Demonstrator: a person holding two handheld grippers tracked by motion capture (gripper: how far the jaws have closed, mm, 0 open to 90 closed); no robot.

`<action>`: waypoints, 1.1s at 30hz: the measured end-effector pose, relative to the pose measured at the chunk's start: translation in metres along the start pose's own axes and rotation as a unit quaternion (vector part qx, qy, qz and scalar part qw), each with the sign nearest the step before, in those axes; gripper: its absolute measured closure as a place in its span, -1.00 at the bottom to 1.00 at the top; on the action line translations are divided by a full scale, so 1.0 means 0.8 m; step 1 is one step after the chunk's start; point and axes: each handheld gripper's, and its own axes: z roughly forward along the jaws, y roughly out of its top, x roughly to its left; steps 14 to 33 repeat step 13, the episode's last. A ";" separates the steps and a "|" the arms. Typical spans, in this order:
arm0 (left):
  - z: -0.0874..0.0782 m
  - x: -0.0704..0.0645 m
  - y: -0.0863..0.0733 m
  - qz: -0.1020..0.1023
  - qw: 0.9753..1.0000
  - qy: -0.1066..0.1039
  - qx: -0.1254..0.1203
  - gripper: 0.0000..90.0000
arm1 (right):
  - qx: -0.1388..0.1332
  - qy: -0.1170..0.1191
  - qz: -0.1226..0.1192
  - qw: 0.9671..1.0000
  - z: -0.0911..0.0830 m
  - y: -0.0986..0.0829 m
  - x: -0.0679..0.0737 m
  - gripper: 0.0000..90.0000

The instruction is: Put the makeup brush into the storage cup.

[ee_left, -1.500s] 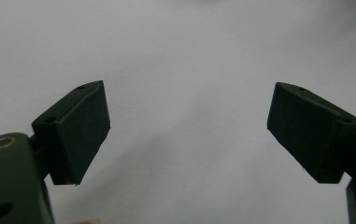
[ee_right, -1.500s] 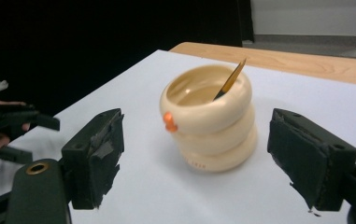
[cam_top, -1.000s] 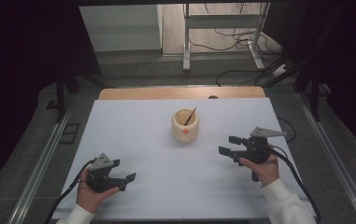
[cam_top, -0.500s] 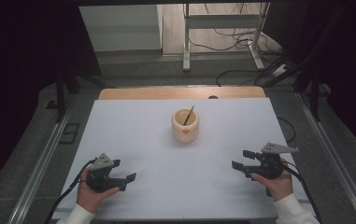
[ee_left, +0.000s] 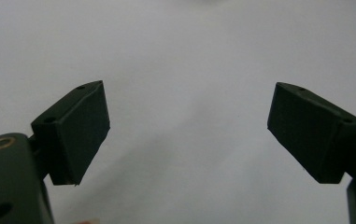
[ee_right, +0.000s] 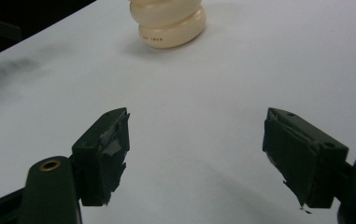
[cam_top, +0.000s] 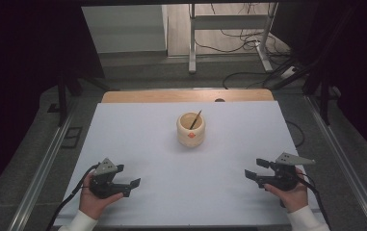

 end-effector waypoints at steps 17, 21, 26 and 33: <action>0.000 0.000 0.000 -0.002 1.000 -0.001 -0.002 -0.70 | 0.001 -0.001 -0.001 1.000 0.001 0.000 0.000 -0.49; 0.000 0.000 0.000 -0.002 1.000 -0.001 -0.002 -0.70 | 0.001 -0.001 -0.001 1.000 0.001 0.000 0.000 -0.49; 0.000 0.000 0.000 -0.002 1.000 -0.001 -0.002 -0.70 | 0.001 -0.001 -0.001 1.000 0.001 0.000 0.000 -0.49; 0.000 0.000 0.000 -0.002 1.000 -0.001 -0.002 -0.70 | 0.001 -0.001 -0.001 1.000 0.001 0.000 0.000 -0.49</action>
